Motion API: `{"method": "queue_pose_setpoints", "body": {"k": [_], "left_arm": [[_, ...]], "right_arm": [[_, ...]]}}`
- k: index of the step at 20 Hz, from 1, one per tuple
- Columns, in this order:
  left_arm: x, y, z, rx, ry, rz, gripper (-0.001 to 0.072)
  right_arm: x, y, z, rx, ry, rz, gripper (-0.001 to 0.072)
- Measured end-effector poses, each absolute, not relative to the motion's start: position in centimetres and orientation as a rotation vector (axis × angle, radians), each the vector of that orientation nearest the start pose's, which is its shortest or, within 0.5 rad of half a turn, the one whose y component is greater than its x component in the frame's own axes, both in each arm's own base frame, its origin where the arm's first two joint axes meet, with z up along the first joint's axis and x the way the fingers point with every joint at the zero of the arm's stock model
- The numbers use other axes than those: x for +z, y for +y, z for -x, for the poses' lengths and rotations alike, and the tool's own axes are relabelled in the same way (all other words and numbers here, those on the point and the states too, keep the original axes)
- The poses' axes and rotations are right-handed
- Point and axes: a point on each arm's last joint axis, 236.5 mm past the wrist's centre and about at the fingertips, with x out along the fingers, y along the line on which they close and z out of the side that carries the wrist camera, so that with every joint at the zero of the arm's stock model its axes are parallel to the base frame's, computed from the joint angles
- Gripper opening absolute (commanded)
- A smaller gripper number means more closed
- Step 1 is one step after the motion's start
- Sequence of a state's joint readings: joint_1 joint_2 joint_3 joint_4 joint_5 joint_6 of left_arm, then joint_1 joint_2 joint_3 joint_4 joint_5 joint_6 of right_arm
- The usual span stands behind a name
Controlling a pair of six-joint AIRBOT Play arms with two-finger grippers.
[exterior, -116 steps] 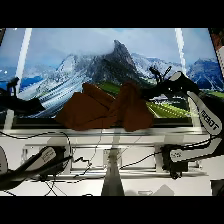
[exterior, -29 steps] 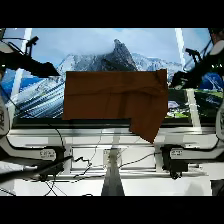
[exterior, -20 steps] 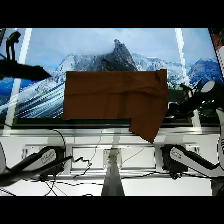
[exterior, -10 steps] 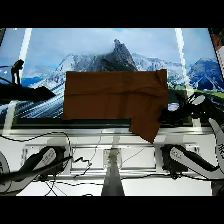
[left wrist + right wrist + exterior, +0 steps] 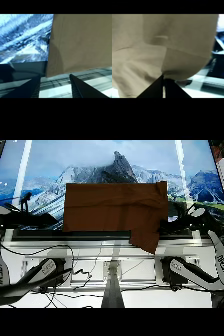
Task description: Fold the clothes and pants, and hang the long-sleeved shirts on hangers.
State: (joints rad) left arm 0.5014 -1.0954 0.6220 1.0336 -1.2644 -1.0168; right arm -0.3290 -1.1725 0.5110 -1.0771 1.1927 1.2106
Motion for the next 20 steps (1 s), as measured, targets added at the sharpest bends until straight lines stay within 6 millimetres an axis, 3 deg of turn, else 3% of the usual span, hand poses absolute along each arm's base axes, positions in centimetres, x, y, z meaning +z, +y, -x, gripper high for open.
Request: {"method": "queue_pose_setpoints", "body": {"k": [6,7,10,12,14,15,20], "left_arm": [[-10.7,-2.1,-23.0,-0.344,1.502,0.63,0.0408],[-11.1,-2.7,-22.8,-0.371,1.518,0.655,0.0349],[-12.4,-3.2,-22.1,-0.401,1.561,0.676,0.0021],[-12.6,-3.4,-22.2,-0.435,1.56,0.664,0.0018],[-11.8,-3.6,-23.3,-0.494,1.52,0.653,0.0018],[-10.6,-4.0,-24.8,-0.521,1.465,0.685,0.0017],[-2.0,-5.7,-34.7,-0.631,1.08,0.868,0.0015]], "right_arm": [[-11.0,4.9,-20.9,0.265,1.603,-0.588,0.0014],[-10.8,5.1,-21.2,0.274,1.588,-0.594,0.0014],[-9.7,5.6,-23.1,0.305,1.522,-0.619,0.0014],[-8.4,6.0,-24.8,0.331,1.467,-0.642,0.0014],[-6.5,6.3,-26.7,0.361,1.407,-0.663,0.0014],[-5.3,6.5,-27.8,0.376,1.367,-0.675,0.0014],[1.6,7.2,-35.1,0.41,1.082,-0.782,0.0013]]}}
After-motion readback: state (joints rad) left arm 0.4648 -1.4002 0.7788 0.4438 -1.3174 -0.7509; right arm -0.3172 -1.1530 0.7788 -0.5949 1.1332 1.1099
